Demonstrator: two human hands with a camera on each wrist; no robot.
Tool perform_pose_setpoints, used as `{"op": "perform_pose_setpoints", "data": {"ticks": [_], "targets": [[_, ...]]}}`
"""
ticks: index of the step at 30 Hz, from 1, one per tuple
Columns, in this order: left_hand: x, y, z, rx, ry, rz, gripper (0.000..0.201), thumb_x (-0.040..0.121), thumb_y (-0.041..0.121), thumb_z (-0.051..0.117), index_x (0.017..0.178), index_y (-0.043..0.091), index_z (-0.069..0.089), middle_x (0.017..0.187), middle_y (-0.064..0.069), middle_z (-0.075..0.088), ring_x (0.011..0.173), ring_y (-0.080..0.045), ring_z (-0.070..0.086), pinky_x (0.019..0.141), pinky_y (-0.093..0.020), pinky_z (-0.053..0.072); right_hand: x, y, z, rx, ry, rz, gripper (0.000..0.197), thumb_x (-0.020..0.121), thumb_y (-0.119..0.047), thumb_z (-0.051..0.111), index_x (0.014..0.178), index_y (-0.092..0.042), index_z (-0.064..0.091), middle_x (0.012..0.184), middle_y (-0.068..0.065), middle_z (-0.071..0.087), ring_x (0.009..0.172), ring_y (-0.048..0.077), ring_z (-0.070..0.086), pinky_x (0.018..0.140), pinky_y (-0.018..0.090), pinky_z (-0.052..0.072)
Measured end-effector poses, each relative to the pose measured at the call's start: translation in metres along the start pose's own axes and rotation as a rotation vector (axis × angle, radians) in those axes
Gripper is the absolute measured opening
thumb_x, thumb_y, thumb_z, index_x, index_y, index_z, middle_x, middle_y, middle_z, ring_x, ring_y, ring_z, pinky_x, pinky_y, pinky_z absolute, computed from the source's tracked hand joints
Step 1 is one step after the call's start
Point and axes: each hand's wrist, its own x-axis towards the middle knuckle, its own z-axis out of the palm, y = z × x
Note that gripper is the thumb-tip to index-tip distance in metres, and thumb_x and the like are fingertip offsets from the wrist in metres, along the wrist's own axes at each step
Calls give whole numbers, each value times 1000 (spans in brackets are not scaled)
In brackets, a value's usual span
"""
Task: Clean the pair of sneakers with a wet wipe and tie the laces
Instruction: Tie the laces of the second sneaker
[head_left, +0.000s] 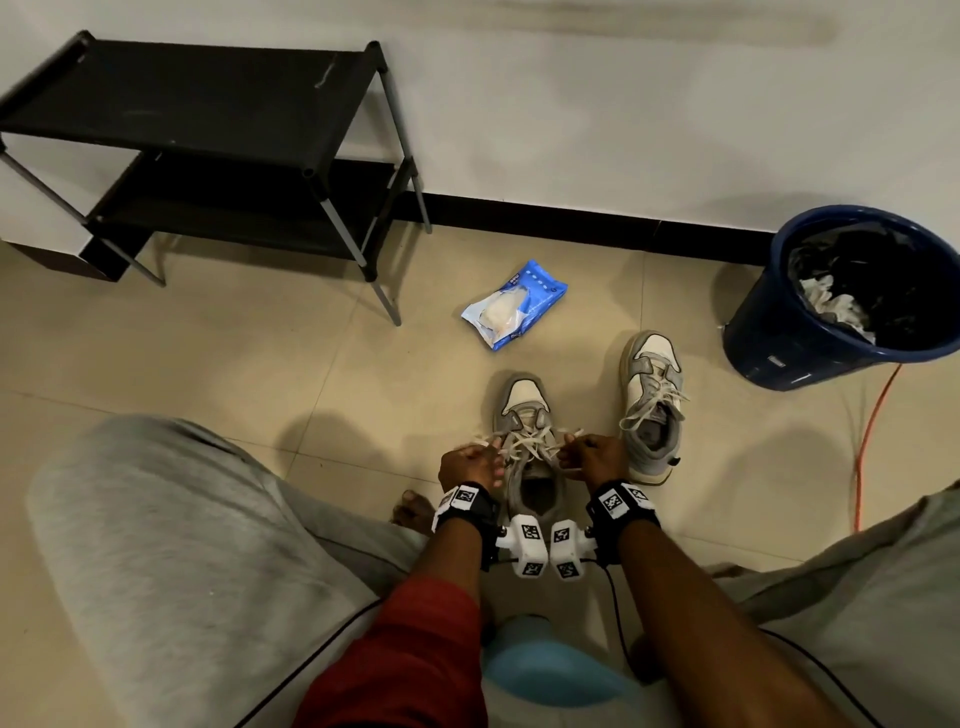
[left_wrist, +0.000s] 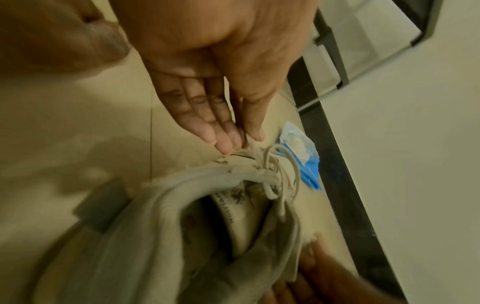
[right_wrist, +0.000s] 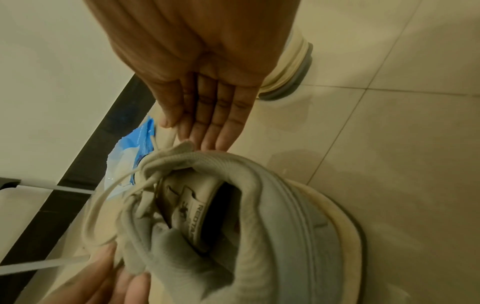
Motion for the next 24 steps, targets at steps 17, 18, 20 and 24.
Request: {"op": "perform_pose_setpoints", "data": {"ticks": [17, 18, 20, 24], "targets": [[14, 28, -54, -38, 127, -46, 10, 78, 11, 71, 83, 11, 79, 89, -4, 75, 86, -25, 72, 88, -43, 58, -10, -34, -53, 108, 433, -103, 12, 83, 5, 56, 77, -1, 65, 69, 19, 64, 50, 24, 63, 42, 24, 49], [15, 31, -59, -124, 90, -85, 16, 89, 9, 62, 99, 5, 74, 99, -7, 69, 93, -28, 68, 89, -40, 56, -7, -39, -58, 146, 443, -119, 10, 83, 2, 57, 79, -1, 66, 71, 21, 65, 51, 26, 63, 43, 25, 50], [7, 37, -56, -246, 30, -123, 17, 96, 12, 60, 97, -4, 65, 87, -14, 60, 76, -29, 61, 63, -33, 53, -6, -48, -55, 149, 363, -149, 6, 85, -4, 62, 82, -1, 66, 74, 21, 66, 49, 25, 63, 44, 27, 52], [-11, 11, -28, 8, -29, -176, 48, 74, 43, 84, 80, -2, 66, 63, -10, 64, 51, -22, 58, 48, -26, 47, -14, -39, -38, -178, 316, -105, 37, 73, -43, 77, 68, -8, 67, 57, 7, 67, 49, 23, 65, 51, 38, 56]]}}
